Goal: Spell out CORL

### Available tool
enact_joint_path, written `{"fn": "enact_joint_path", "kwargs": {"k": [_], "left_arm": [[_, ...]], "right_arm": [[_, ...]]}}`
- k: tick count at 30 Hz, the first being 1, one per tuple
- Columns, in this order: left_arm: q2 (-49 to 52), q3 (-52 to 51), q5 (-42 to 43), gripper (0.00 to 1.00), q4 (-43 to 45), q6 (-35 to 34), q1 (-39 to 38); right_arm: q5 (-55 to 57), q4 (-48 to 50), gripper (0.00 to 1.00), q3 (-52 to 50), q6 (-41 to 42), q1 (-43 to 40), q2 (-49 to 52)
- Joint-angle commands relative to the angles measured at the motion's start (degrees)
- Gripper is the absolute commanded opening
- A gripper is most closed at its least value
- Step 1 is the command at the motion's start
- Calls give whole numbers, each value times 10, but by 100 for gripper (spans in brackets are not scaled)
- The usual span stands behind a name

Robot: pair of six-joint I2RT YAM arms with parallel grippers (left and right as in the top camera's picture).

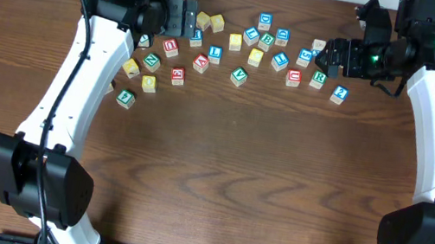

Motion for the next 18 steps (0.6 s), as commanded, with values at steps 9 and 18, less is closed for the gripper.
{"fn": "enact_joint_path", "kwargs": {"k": [9, 18], "left_arm": [[39, 25, -68, 90, 65, -7, -73], [155, 86, -71, 91, 95, -5, -147]], "right_arm": [[66, -1, 98, 9, 37, -1, -1], [76, -19, 98, 9, 52, -12, -1]]}}
